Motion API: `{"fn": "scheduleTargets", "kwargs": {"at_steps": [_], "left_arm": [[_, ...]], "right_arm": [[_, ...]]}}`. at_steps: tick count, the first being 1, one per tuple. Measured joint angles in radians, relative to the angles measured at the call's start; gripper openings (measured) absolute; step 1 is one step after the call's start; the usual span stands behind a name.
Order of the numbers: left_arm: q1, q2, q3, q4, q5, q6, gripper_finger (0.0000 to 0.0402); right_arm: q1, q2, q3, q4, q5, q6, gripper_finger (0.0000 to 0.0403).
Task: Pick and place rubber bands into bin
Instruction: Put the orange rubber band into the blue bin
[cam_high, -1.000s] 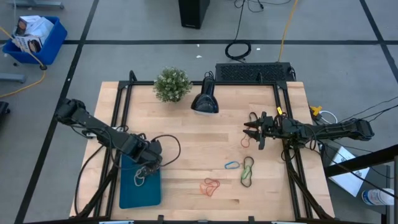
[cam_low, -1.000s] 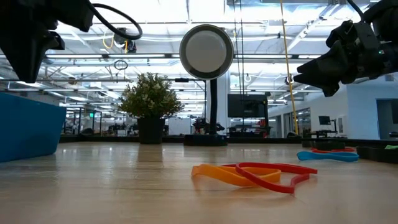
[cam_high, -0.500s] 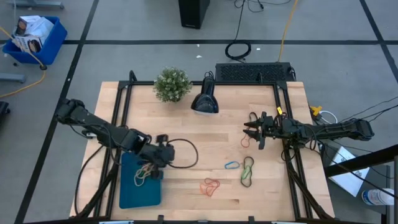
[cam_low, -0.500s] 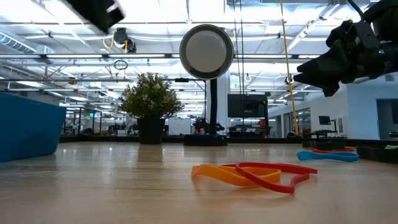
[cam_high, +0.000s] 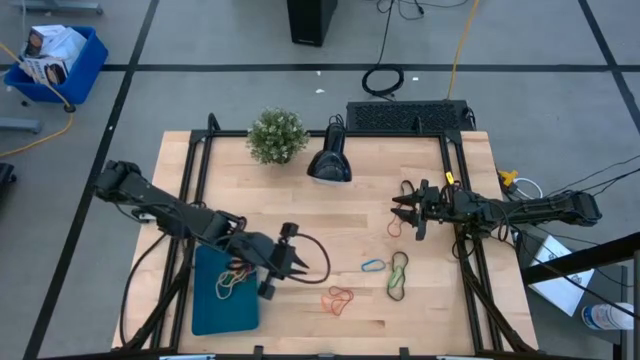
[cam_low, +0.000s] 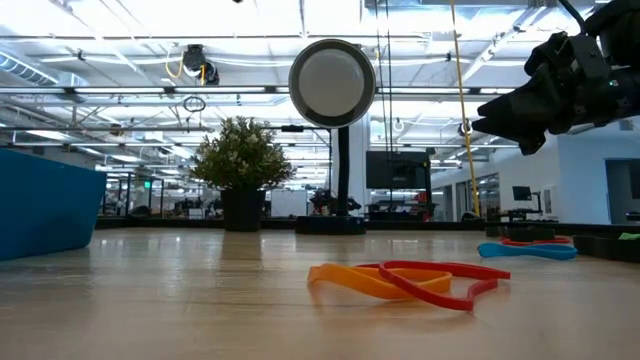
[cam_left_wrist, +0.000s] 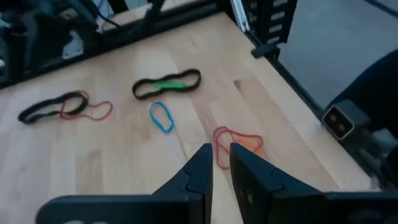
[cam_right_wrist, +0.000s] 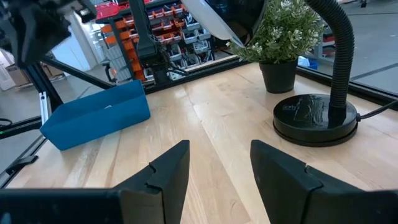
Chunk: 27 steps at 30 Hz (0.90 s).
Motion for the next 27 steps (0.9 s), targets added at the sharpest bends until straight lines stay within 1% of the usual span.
{"fn": "scheduleTargets", "kwargs": {"at_steps": [2, 5, 7, 8, 11, 14, 17, 22, 27], "left_arm": [[0.005, 0.044, 0.001, 0.046, 0.011, 0.014, 0.0063], [0.007, 0.117, -0.001, 0.055, 0.019, 0.02, 0.0063], [0.008, 0.171, -0.001, 0.103, 0.023, 0.021, 0.0063], [0.008, 0.193, -0.001, 0.125, 0.038, 0.026, 0.0063], [0.008, 0.266, 0.0, 0.25, 0.132, 0.033, 0.0063], [0.006, 0.327, 0.001, 0.328, 0.185, 0.034, 0.0063], [0.008, 0.377, 0.001, 0.347, 0.186, 0.027, 0.0063], [0.007, 0.447, 0.012, 0.439, 0.2, 0.04, 0.0063], [0.007, 0.467, 0.055, 0.423, 0.211, 0.016, 0.0066]], "right_arm": [[0.0, 0.0, 0.0, -0.001, 0.0, 0.0, 0.0164], [0.0, 0.004, 0.0, -0.001, 0.0, 0.0, 0.0164], [0.0, 0.007, 0.0, -0.001, 0.0, 0.0, 0.0164], [0.0, 0.009, 0.0, -0.001, 0.0, 0.0, 0.0164], [0.0, 0.012, 0.0, -0.001, 0.0, 0.0, 0.0164], [0.0, 0.013, 0.0, -0.001, 0.0, 0.0, 0.0164], [0.0, 0.016, 0.0, -0.001, 0.0, 0.0, 0.0164], [0.0, 0.022, 0.0, 0.0, 0.0, 0.0, 0.0164], [0.0, 0.023, 0.0, 0.0, 0.0, 0.007, 0.0164]]}}
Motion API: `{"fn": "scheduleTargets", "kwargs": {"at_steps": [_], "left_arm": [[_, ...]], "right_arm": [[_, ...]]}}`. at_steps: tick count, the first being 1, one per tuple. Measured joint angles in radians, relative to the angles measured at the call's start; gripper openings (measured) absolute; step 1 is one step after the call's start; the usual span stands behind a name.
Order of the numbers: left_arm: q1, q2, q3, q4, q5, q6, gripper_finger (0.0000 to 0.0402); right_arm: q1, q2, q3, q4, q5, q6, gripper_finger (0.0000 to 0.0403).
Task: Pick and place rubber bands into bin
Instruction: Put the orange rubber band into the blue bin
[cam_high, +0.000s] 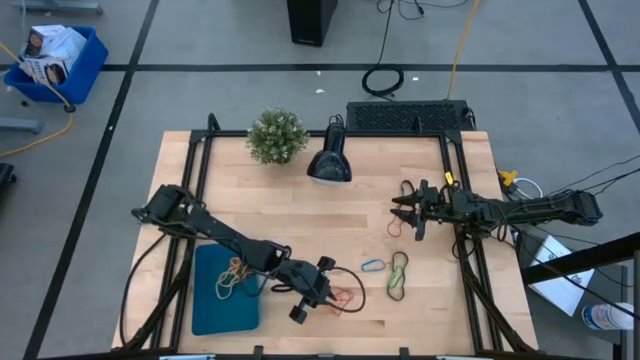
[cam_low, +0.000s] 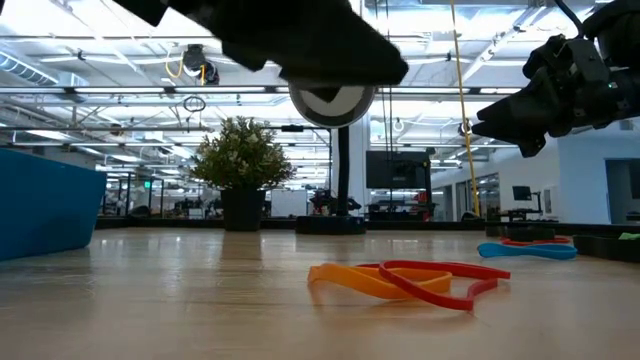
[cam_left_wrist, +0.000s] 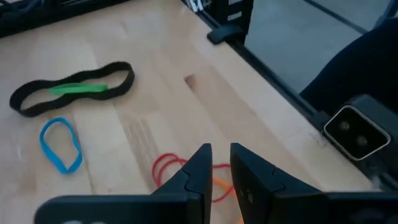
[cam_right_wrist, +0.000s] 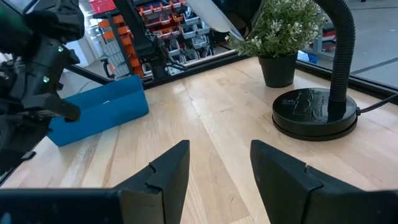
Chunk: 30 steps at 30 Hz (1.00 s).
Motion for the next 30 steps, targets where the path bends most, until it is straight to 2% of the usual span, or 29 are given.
{"fn": "scheduleTargets", "kwargs": {"at_steps": [4, 10, 15, 22, 30], "left_arm": [[0.0, -0.002, 0.016, 0.002, 0.012, 0.004, 0.0096], [0.001, -0.006, 0.035, 0.005, -0.014, 0.008, 0.0177], [0.003, -0.005, 0.035, -0.003, -0.025, -0.062, 0.0218], [-0.02, -0.005, 0.034, -0.105, -0.092, 0.019, 0.0208], [-0.024, -0.003, 0.034, -0.158, -0.105, -0.01, 0.0173]], "right_arm": [[0.0, 0.004, 0.0, -0.001, 0.0, 0.0, 0.0164], [0.0, 0.006, 0.0, 0.0, 0.0, 0.0, 0.0164], [0.0, 0.007, 0.0, -0.001, 0.0, -0.002, 0.0164], [0.0, 0.008, 0.0, -0.004, 0.0, -0.008, 0.0164], [0.0, 0.008, 0.0, -0.005, 0.0, -0.007, 0.0164]]}}
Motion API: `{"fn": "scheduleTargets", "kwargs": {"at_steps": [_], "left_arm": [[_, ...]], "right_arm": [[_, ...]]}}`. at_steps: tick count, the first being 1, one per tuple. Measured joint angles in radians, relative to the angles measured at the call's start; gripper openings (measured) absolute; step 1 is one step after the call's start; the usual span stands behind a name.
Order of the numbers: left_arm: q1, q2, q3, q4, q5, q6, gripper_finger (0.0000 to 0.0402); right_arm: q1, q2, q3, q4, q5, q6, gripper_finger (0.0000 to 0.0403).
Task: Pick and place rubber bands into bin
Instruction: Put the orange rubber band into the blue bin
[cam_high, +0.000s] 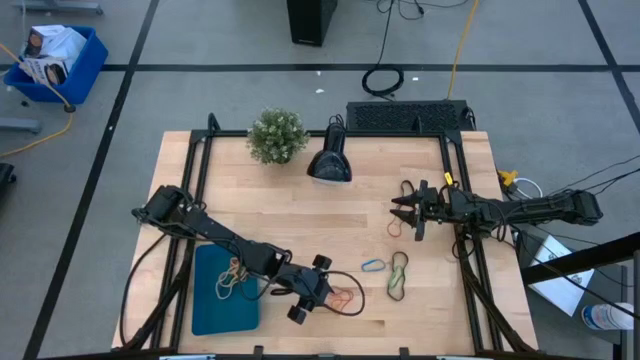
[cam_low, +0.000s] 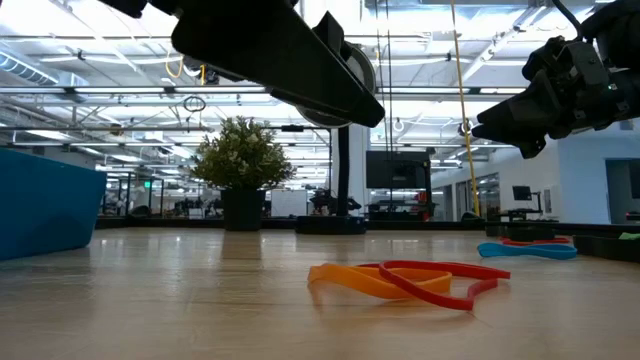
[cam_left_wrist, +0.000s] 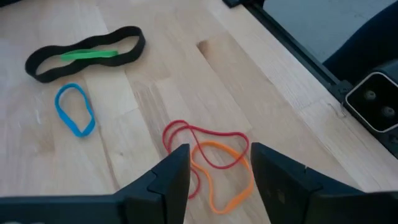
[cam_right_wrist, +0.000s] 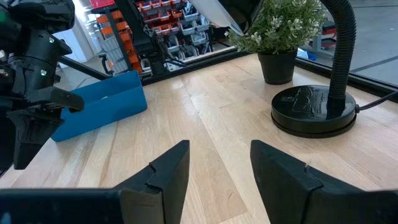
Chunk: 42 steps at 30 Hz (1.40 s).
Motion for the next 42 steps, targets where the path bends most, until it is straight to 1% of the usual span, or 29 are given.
{"fn": "scheduleTargets", "kwargs": {"at_steps": [5, 10, 16, 19, 25, 28, 32, 39, 42], "left_arm": [[-0.002, 0.0, 0.0, -0.016, -0.001, -0.004, 0.0164], [-0.012, 0.0, 0.0, -0.032, -0.002, 0.013, 0.017], [-0.023, 0.002, 0.0, -0.004, -0.008, 0.055, 0.017], [-0.023, 0.026, 0.0, 0.008, -0.008, 0.047, 0.0165], [-0.023, 0.114, -0.002, 0.058, -0.007, 0.019, 0.0159], [-0.023, 0.118, -0.002, 0.065, -0.001, 0.002, 0.0158], [-0.025, 0.117, -0.001, 0.059, 0.033, -0.013, 0.0157], [-0.027, 0.135, -0.001, 0.037, 0.033, -0.037, 0.0158], [-0.027, 0.15, 0.0, 0.063, 0.025, -0.039, 0.0159]], "right_arm": [[0.0, 0.0, 0.0, -0.006, 0.0, 0.006, 0.0164], [0.0, 0.0, 0.0, -0.007, 0.0, 0.007, 0.0164], [0.0, 0.0, 0.0, -0.007, 0.0, 0.007, 0.0164], [0.0, 0.0, 0.0, -0.007, 0.0, 0.007, 0.0164], [0.0, 0.001, 0.0, -0.008, 0.0, 0.007, 0.0164], [0.0, 0.005, 0.0, -0.009, 0.0, 0.007, 0.0164], [0.0, 0.007, 0.0, -0.01, 0.0, 0.007, 0.0164], [0.0, 0.008, 0.0, -0.01, 0.0, 0.007, 0.0164], [0.0, 0.01, 0.0, -0.013, 0.0, 0.007, 0.0164]]}}
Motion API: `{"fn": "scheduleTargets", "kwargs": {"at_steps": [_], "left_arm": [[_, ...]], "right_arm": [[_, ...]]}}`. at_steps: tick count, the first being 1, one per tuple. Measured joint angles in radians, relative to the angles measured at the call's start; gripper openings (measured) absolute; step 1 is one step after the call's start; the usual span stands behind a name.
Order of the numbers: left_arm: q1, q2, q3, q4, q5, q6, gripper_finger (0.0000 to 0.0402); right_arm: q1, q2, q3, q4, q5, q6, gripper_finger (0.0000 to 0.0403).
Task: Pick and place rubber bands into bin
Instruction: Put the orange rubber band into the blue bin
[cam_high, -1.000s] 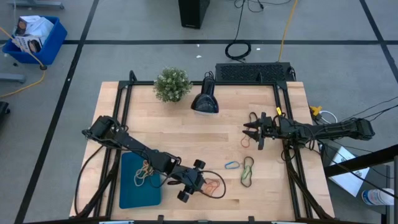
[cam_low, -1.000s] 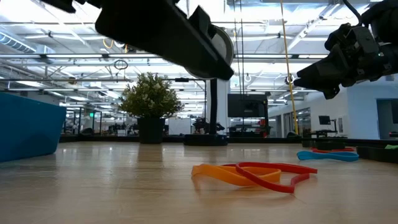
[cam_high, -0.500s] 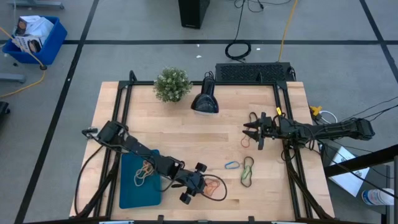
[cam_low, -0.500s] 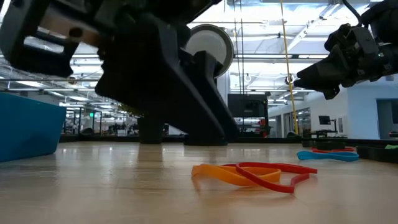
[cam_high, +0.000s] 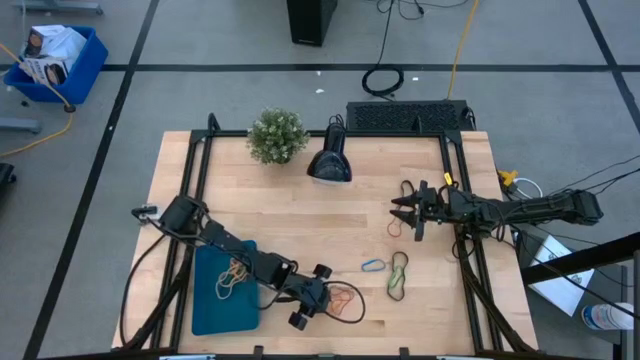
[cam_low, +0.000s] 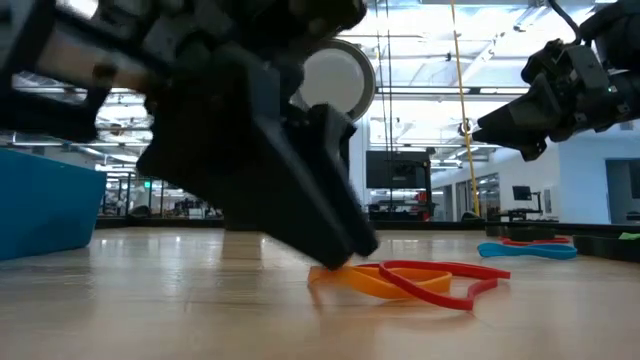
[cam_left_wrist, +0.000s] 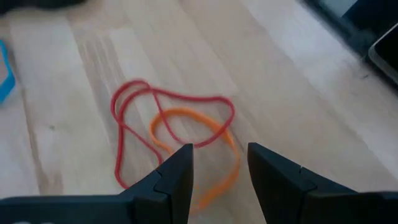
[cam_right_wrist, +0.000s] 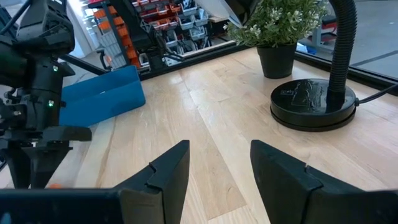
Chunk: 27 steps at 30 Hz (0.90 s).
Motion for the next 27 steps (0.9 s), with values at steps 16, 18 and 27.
{"fn": "scheduleTargets", "kwargs": {"at_steps": [16, 18, 27], "left_arm": [[-0.002, 0.031, 0.002, -0.014, 0.021, -0.019, 0.0093], [-0.003, 0.032, 0.002, -0.013, 0.02, -0.018, 0.007], [-0.003, 0.033, 0.0, -0.001, 0.024, -0.024, 0.0014]], "right_arm": [[0.0, 0.022, 0.0, -0.002, 0.0, 0.0, 0.0164], [0.0, 0.024, 0.0, -0.002, 0.0, 0.0, 0.0164], [0.0, 0.025, 0.0, -0.002, 0.0, 0.0, 0.0164]]}}
